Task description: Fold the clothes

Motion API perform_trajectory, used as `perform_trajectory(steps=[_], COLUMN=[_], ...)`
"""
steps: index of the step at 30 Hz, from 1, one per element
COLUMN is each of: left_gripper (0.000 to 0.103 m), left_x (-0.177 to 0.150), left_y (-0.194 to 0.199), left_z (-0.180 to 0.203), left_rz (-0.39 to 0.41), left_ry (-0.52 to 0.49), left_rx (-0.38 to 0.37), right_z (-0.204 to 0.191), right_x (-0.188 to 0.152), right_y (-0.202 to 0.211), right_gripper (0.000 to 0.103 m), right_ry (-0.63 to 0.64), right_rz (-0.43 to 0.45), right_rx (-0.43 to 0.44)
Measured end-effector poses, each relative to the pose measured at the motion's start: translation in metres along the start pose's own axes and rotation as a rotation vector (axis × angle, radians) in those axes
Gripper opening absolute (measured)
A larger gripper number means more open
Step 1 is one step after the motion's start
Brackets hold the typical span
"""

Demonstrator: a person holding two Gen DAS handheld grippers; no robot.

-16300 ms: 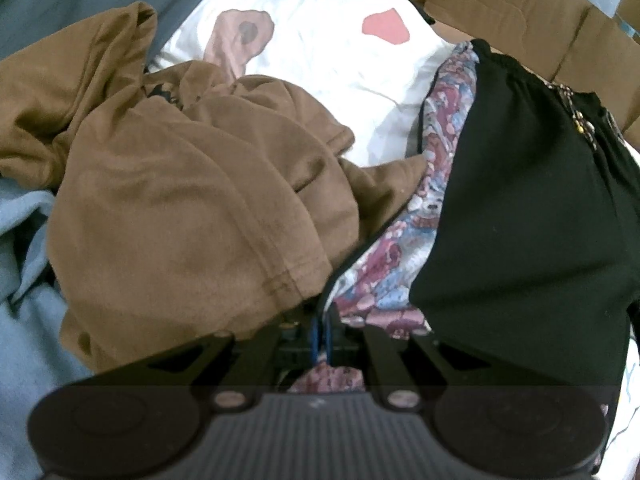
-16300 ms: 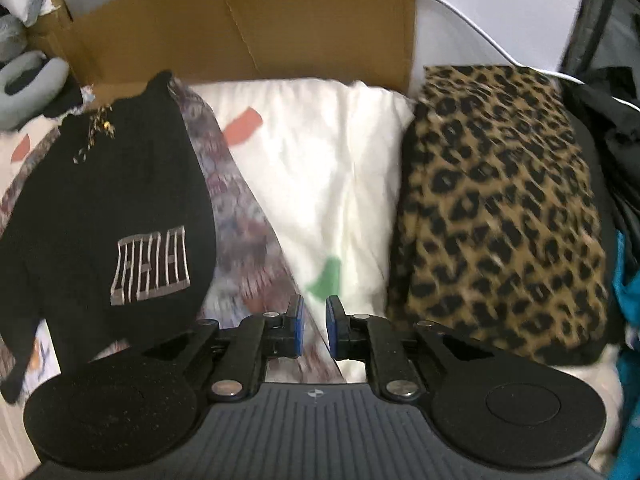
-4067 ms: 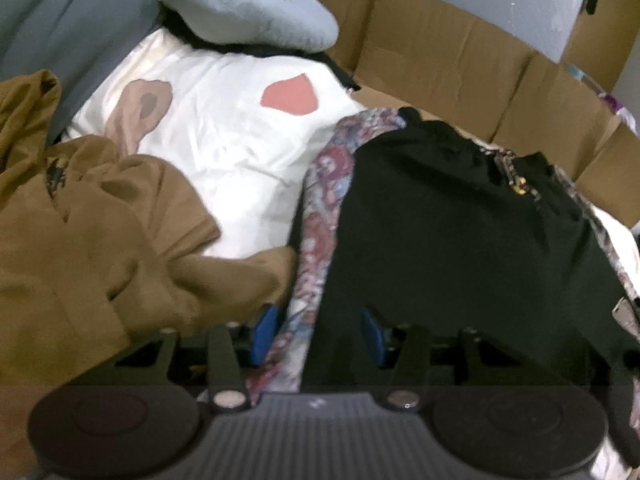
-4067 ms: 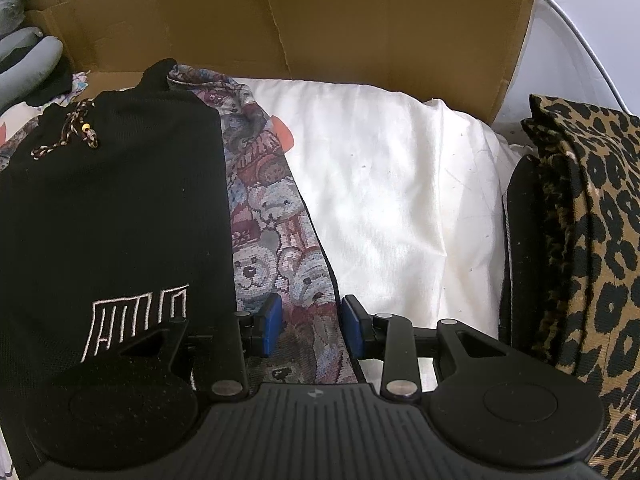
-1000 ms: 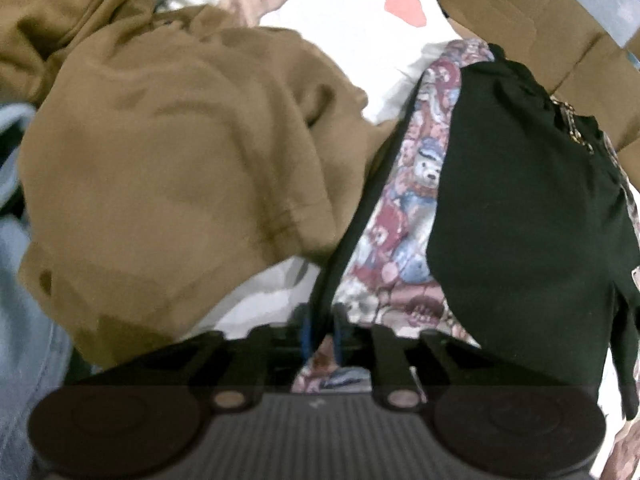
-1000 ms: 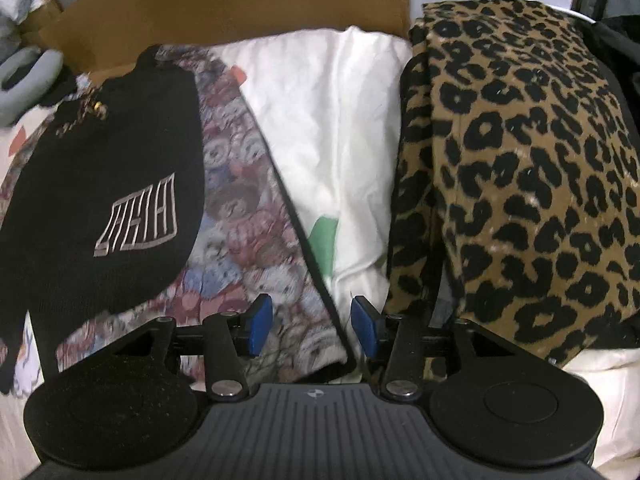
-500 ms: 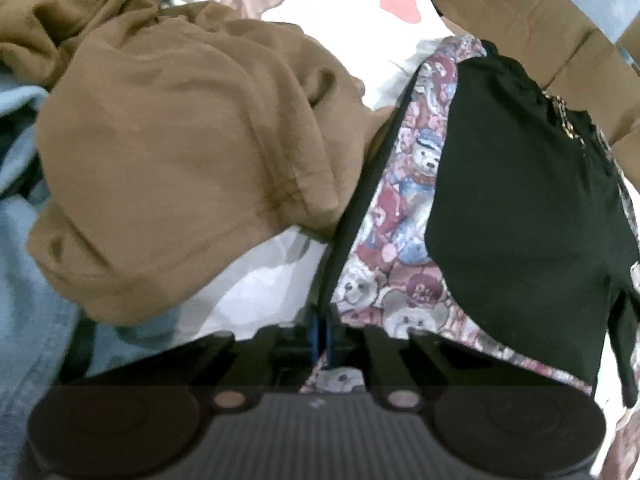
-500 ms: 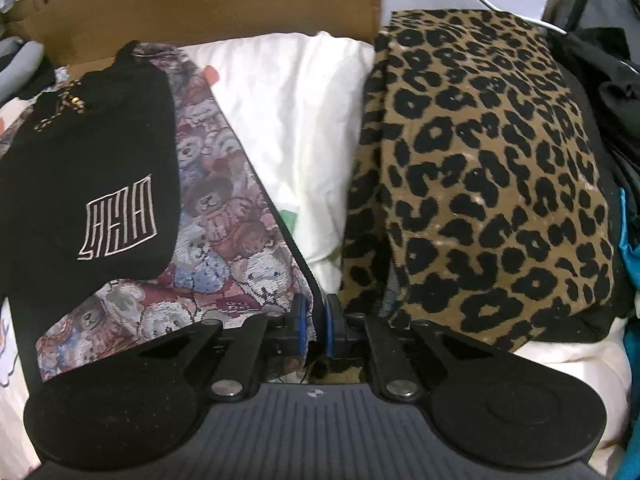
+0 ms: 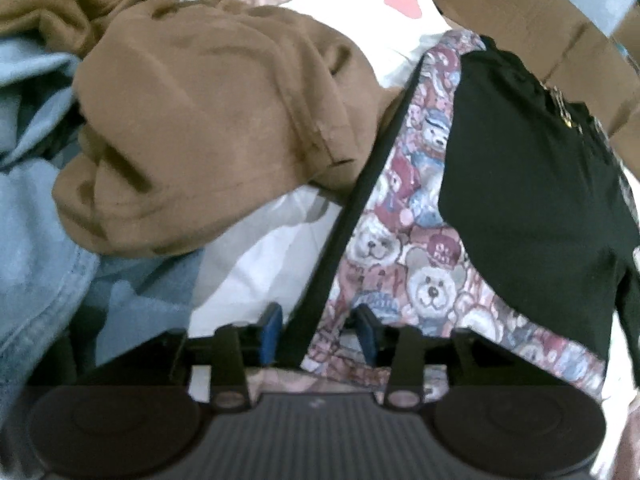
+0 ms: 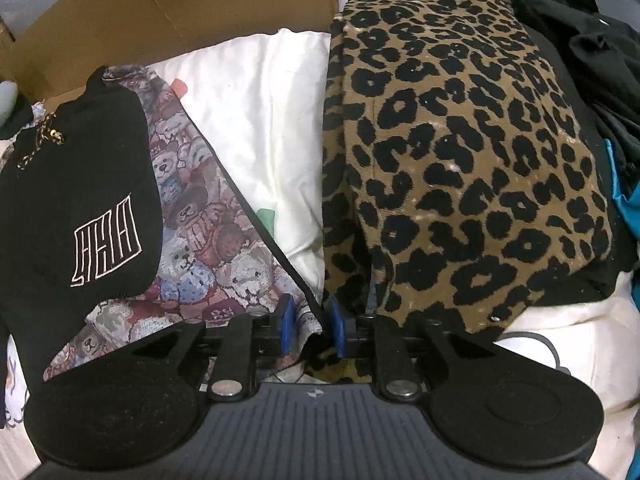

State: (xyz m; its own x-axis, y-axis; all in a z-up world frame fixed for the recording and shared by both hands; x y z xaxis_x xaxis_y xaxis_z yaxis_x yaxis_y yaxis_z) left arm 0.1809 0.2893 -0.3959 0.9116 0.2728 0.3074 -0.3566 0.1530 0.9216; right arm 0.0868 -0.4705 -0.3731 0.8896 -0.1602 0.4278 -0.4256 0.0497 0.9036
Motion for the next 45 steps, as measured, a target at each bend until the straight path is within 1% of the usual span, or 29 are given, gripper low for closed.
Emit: perform_trajectory(steps=[4,6,9,11,13,15,19,20,23,25,26,27,29,30,33,35,37,38,39,40,41,42,45], left_gripper=[0.041,0.041,0.04,0.035,0.012,0.011,0.009,0.009,0.009,0.009,0.009,0.009,0.009,0.009,0.009,0.01,0.022,0.024,0.03,0.032,0.032,0.032,0.034], left_x=[-0.006,-0.009,-0.015,-0.019,-0.018,-0.015,-0.01,-0.006,0.001,0.005,0.008,0.01,0.014,0.013,0.007,0.006,0.006,0.006,0.006,0.005,0.004,0.002,-0.009], left_y=[0.006,0.009,0.008,0.006,0.006,0.008,0.02,0.025,0.023,0.021,0.02,0.019,0.017,0.012,-0.003,-0.004,-0.003,0.002,0.006,0.011,0.017,0.023,0.04], left_z=[0.008,0.011,0.018,0.021,0.022,0.022,0.023,0.021,0.011,0.004,0.001,-0.003,-0.009,-0.009,-0.008,-0.006,-0.005,-0.004,-0.003,-0.001,0.0,0.002,0.02], left_rz=[0.032,0.048,0.056,0.054,0.045,0.041,0.03,0.034,0.016,0.004,-0.002,-0.008,-0.02,-0.026,-0.045,-0.041,-0.038,-0.028,-0.018,-0.005,0.003,0.007,0.027], left_ry=[-0.086,-0.129,-0.183,-0.207,-0.192,-0.183,-0.196,-0.179,-0.124,-0.087,-0.069,-0.051,-0.014,-0.009,0.007,0.028,0.052,0.05,0.048,0.045,0.051,0.061,0.097], left_rx=[0.04,0.06,0.084,0.096,0.09,0.081,0.044,0.029,0.029,0.029,0.029,0.029,0.029,0.042,0.078,0.092,0.105,0.121,0.136,0.146,0.143,0.132,0.088], right_z=[-0.005,-0.009,-0.016,-0.019,-0.021,-0.022,-0.021,-0.02,-0.017,-0.015,-0.014,-0.013,-0.01,-0.009,-0.008,-0.008,-0.008,-0.009,-0.008,-0.008,-0.008,-0.007,-0.007], right_x=[-0.003,-0.004,-0.004,-0.004,-0.004,-0.004,-0.004,-0.004,-0.004,-0.004,-0.004,-0.004,-0.004,-0.003,-0.001,0.0,0.001,0.001,0.001,0.001,0.001,0.0,-0.003], right_y=[0.003,0.004,0.003,0.002,0.002,0.002,0.002,0.001,-0.001,-0.003,-0.004,-0.006,-0.009,-0.011,-0.013,-0.013,-0.011,-0.009,-0.007,-0.004,0.0,0.003,0.015], right_gripper=[0.029,0.033,0.034,0.034,0.034,0.034,0.034,0.034,0.034,0.032,0.03,0.023,0.018,0.015,0.014,0.014,0.014,0.014,0.017,0.02,0.028,0.033,0.035], right_ry=[0.02,0.03,0.042,0.051,0.059,0.062,0.057,0.052,0.039,0.036,0.037,0.039,0.044,0.047,0.056,0.055,0.048,0.043,0.037,0.03,0.024,0.018,0.004], right_rz=[-0.001,0.002,0.003,0.002,0.004,0.005,0.007,0.008,0.009,0.008,0.006,0.003,-0.001,-0.002,-0.014,-0.024,-0.03,-0.033,-0.032,-0.03,-0.022,-0.015,0.013], right_rx=[-0.013,-0.018,-0.018,-0.019,-0.021,-0.021,-0.018,-0.016,-0.013,-0.018,-0.023,-0.029,-0.037,-0.039,-0.044,-0.047,-0.048,-0.048,-0.049,-0.051,-0.051,-0.051,-0.043])
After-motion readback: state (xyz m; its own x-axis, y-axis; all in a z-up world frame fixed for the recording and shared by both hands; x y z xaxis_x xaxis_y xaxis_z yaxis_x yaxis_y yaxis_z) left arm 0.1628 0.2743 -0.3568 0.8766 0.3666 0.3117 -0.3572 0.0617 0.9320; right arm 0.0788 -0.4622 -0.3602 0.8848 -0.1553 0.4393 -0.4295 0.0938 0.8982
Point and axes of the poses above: each gripper's, at about its wrist camera, not at the fingertips, and y roughly against the way its jaws point, z to its right, x to its top, the point moved 6 cm from there along -y, roughly the way its jaws point, and after that the axes turned 15 degrees about y, right-handed, at the moved point
